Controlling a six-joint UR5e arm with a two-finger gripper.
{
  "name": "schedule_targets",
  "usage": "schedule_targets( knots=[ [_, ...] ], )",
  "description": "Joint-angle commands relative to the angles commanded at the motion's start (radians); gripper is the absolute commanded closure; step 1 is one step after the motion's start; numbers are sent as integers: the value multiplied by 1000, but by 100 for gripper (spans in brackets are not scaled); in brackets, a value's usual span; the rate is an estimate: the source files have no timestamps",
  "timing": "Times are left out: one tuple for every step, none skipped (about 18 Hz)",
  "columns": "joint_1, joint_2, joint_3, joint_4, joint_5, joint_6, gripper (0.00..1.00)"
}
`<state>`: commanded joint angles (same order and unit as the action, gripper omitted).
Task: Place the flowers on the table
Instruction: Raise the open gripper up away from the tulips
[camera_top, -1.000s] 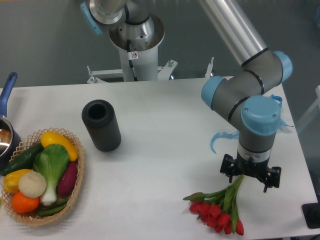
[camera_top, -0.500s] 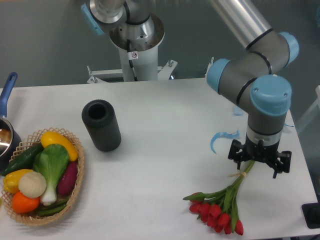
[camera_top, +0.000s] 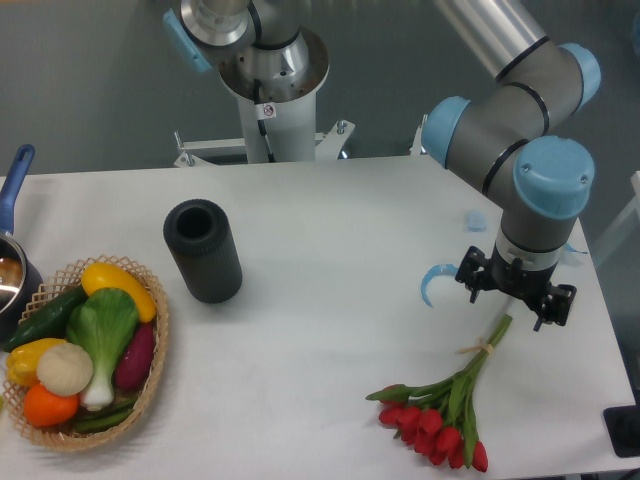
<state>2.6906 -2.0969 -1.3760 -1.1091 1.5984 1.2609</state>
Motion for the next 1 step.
schedule_targets(
  knots=[
    [0,0,-2,2,2,0,0]
  ],
)
